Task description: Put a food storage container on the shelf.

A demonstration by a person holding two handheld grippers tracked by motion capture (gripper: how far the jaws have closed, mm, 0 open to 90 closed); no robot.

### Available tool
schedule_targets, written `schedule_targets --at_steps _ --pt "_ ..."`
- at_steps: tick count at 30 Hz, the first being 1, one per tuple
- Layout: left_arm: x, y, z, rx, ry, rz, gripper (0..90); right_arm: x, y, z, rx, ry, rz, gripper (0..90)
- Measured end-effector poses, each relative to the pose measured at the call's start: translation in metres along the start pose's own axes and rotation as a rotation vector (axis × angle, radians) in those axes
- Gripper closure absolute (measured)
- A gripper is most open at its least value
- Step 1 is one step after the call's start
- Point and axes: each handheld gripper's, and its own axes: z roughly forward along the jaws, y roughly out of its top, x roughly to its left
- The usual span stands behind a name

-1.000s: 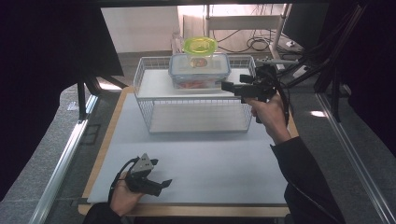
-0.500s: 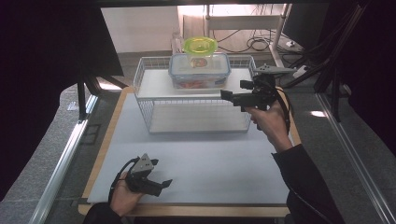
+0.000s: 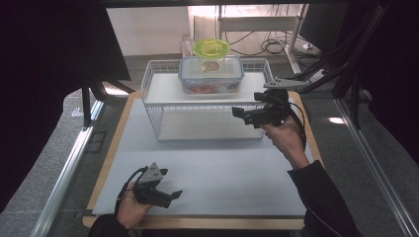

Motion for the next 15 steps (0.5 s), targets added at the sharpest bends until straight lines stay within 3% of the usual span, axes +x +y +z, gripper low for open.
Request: schedule_targets --at_steps 15 --pt "0.0 0.0 0.0 0.002 0.0 0.003 6.8 0.009 -0.02 0.0 0.019 0.006 -0.056 0.0"
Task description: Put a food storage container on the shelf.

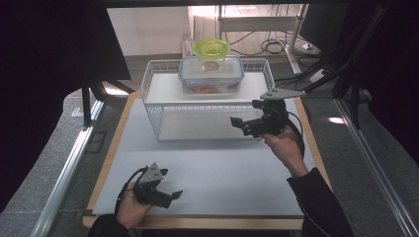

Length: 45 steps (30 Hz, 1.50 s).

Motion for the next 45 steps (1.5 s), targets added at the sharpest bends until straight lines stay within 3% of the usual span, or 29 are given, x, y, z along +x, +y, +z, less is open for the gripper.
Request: schedule_targets --at_steps 15,45 --pt "0.0 0.0 0.0 -0.001 -0.004 0.004 6.7 0.005 -0.023 0.003 0.009 -0.02 -0.035 0.0" --pt "-0.002 0.001 -0.002 -0.03 -0.019 0.011 4.7 0.012 -0.061 0.002 0.043 -0.026 -0.045 0.0"
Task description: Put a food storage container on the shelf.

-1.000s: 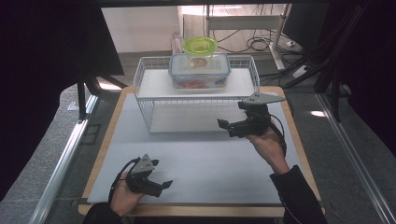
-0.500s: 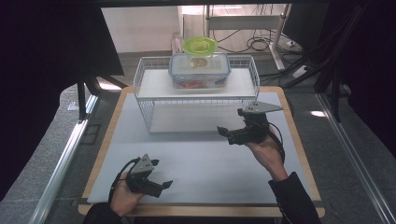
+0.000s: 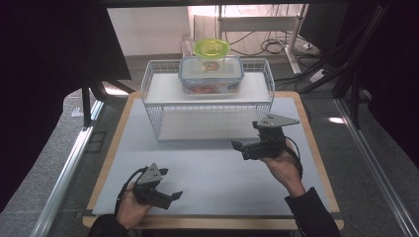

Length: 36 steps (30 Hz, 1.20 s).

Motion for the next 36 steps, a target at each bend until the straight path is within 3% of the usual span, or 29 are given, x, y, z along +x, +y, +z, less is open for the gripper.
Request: schedule_targets --at_steps 24,36 --pt "-0.001 0.0 0.0 -0.001 -0.001 0.007 4.7 0.007 -0.026 -0.013 0.022 -0.004 0.014 0.0" --pt "-0.001 0.0 0.0 0.004 -0.002 0.009 4.7 0.01 -0.04 -0.018 0.047 -0.001 -0.009 0.0"
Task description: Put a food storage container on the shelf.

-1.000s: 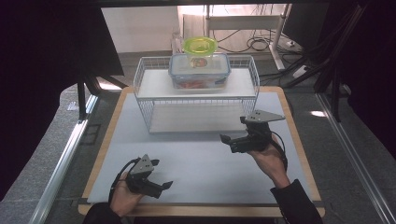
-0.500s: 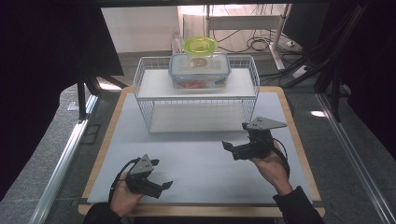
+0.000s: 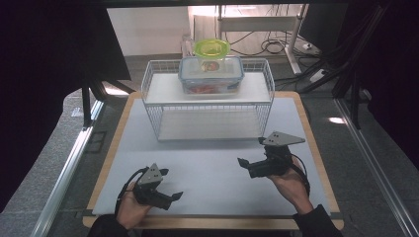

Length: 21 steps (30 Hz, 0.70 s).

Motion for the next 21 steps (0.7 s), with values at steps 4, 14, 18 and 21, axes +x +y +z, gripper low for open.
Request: schedule_targets --at_steps 4,14,18,21 --pt "0.0 0.0 0.0 -0.001 0.0 0.001 4.7 0.0 -0.005 -0.002 0.002 0.0 0.007 0.0" --pt "0.0 0.0 0.0 0.001 -0.001 0.0 4.7 0.001 -0.018 -0.005 0.014 -0.012 0.008 0.0" --pt "-0.001 0.0 0.001 -0.001 -0.001 -0.001 4.7 0.001 -0.023 -0.006 0.014 -0.014 0.012 0.0" --pt "0.0 0.0 0.001 0.003 -0.001 0.004 4.7 0.001 -0.026 -0.006 0.018 -0.021 0.011 0.0"
